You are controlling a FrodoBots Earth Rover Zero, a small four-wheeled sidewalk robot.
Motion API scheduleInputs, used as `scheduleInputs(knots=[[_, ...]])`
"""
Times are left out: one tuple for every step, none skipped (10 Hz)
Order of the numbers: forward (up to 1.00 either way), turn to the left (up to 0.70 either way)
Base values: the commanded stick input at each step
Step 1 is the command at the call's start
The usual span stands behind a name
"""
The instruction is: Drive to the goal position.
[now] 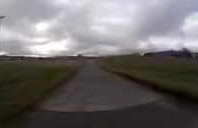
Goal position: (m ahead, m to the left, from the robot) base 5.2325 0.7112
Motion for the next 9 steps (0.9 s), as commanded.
scheduleInputs(knots=[[1.00,0.00],[1.00,0.00],[1.00,0.00],[1.00,0.00],[1.00,0.00],[1.00,0.22],[1.00,0.39],[1.00,0.33],[1.00,0.00]])
